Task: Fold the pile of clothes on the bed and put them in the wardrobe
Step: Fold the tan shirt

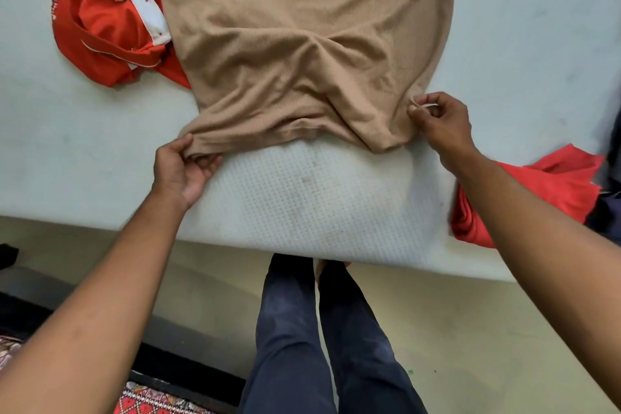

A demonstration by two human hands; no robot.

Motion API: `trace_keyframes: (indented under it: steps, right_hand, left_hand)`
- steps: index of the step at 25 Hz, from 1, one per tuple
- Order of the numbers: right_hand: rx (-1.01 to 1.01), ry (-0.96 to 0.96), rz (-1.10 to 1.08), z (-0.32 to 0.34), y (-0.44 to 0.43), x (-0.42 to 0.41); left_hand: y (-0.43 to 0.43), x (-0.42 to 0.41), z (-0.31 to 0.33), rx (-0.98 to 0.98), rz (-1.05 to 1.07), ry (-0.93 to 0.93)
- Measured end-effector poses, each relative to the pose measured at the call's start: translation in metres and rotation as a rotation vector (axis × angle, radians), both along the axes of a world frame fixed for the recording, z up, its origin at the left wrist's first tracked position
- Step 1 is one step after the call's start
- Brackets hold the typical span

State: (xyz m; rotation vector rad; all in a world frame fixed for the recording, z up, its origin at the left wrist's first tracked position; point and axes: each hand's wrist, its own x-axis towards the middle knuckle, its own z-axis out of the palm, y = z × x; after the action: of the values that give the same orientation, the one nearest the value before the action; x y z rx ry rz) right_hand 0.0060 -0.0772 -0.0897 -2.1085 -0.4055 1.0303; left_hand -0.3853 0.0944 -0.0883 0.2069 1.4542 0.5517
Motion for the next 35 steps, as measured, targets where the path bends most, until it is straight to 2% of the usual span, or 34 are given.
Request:
trace_keyframes:
  steps: [2, 6, 10, 12, 14, 16, 17, 20, 21, 22, 24, 26, 28, 31, 33, 35]
  right_hand:
    - [0.054, 0.03, -0.042, 0.001, 0.007, 0.001]
    - [0.221, 0.09, -0.306, 0.024, 0.006, 0.01]
    - [0.274, 0.136, -0.465, 0.046, -0.026, 0.022]
    - [0.242, 0.128, -0.45, 0.05, -0.042, 0.018]
    - [0.182, 0.028, -0.346, 0.051, -0.051, 0.012]
    - [0.087, -0.101, -0.174, 0.047, -0.055, 0.0]
    - [0.019, -0.106, -0.097, 0.041, -0.059, -0.006]
    - [-0.223, -0.003, 0.088, 0.021, -0.074, -0.021]
    - [-0.273, 0.05, 0.088, 0.014, -0.08, -0.024]
    - [-0.306, 0.097, 0.073, 0.009, -0.087, -0.029]
    - [-0.297, 0.155, 0.043, 0.004, -0.105, -0.037]
    - [-0.279, 0.14, 0.03, 0.002, -0.122, -0.046]
    - [-0.31, 0.067, 0.004, 0.002, -0.132, -0.053]
    - [-0.333, 0.051, -0.123, 0.002, -0.139, -0.057]
    - [-0.336, 0.033, -0.127, 0.006, -0.148, -0.06]
    - [-0.341, 0.037, -0.126, 0.006, -0.156, -0.063]
  left_hand:
    - [0.003, 0.011, 0.002, 0.016, 0.056, 0.017]
    - [0.009, 0.011, 0.012, 0.056, 0.109, 0.13]
    - [-0.009, -0.016, 0.025, 0.156, -0.004, 0.35]
    - [-0.023, -0.033, 0.025, 0.193, -0.057, 0.467]
    - [-0.039, -0.049, 0.017, 0.241, -0.154, 0.618]
    - [-0.056, -0.061, 0.005, 0.302, -0.365, 0.808]
    - [-0.063, -0.065, -0.003, 0.307, -0.455, 0.898]
    - [-0.075, -0.064, -0.012, 0.188, -0.471, 1.093]
    - [-0.079, -0.059, -0.013, 0.219, -0.446, 1.119]
    - [-0.084, -0.052, -0.013, 0.337, -0.463, 1.136]
    - [-0.099, -0.033, -0.014, 0.685, -0.667, 1.127]
    - [-0.112, -0.001, -0.011, 0.95, -1.023, 0.984]
    - [-0.123, 0.033, -0.009, 1.053, -1.389, 0.84]
    - [-0.136, 0.075, -0.019, 1.188, -1.777, 0.81]
    - [-0.13, 0.091, -0.025, 1.238, -1.919, 0.845]
    - [-0.114, 0.099, -0.028, 1.352, -1.937, 0.847]
